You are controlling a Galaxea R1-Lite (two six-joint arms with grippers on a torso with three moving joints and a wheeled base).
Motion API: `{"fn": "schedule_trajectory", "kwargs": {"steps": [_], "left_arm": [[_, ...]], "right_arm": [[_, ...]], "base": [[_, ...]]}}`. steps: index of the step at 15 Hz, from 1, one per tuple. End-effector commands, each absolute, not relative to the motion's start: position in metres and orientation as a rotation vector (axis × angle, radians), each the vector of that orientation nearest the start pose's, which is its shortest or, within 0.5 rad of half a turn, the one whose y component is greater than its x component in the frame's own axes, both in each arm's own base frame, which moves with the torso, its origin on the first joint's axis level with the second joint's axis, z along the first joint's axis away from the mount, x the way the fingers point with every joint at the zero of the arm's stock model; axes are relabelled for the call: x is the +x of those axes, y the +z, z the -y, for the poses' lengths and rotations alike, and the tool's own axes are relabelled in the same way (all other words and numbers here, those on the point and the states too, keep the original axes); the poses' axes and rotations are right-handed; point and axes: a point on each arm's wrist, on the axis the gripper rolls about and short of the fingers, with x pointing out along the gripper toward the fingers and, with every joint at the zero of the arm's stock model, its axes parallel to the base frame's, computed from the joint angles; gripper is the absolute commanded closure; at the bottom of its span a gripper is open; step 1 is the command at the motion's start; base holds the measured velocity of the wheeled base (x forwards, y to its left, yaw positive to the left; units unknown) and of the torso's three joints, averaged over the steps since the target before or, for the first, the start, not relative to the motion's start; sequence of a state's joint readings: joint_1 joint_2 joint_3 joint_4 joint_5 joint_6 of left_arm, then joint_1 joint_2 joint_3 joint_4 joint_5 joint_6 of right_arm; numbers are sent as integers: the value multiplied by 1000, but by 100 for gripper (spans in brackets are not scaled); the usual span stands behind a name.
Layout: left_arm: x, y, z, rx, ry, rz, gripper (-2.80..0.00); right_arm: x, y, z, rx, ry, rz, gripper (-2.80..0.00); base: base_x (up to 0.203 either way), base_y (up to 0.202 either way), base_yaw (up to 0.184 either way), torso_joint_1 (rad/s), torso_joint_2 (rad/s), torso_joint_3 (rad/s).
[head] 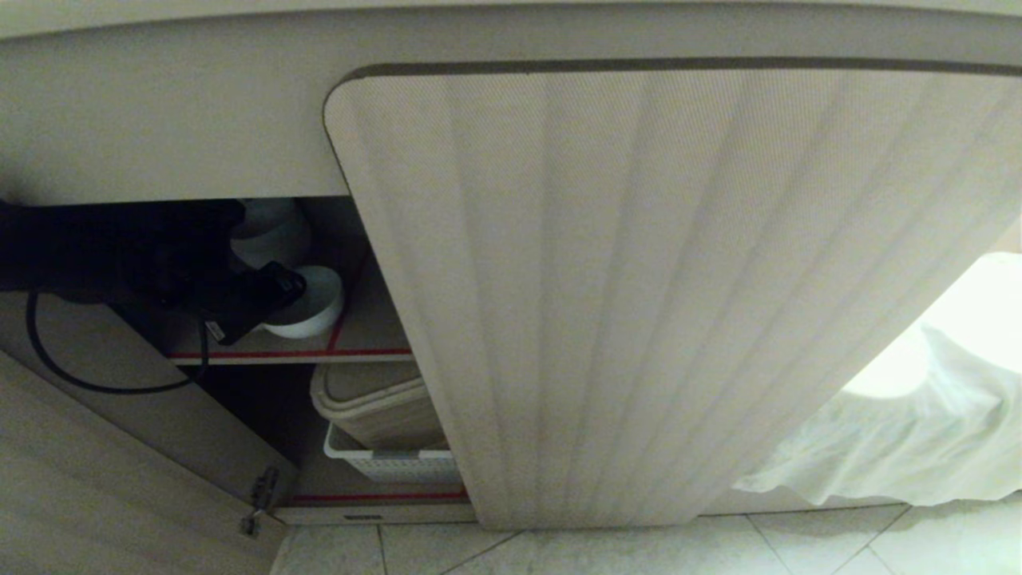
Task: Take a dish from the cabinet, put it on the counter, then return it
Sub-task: Take the bowl from the cabinet
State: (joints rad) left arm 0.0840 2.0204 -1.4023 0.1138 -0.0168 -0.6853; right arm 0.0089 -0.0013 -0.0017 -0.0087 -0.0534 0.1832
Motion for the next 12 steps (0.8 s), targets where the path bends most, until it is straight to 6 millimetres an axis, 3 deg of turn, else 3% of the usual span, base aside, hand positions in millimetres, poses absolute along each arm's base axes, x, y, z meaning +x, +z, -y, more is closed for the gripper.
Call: {"fn": "schedule_trajectory", "kwargs": {"steps": [1,12], "left_arm": [[390,165,-33,-694,311,-672,0],[385,169,-32,-694,321,-705,0]], "right_arm": [[-23,77,1,184,-43,15,0],[-23,77,1,184,-43,15,0]], "base": [[0,0,0,0,0,0],[0,0,0,0,0,0]]}}
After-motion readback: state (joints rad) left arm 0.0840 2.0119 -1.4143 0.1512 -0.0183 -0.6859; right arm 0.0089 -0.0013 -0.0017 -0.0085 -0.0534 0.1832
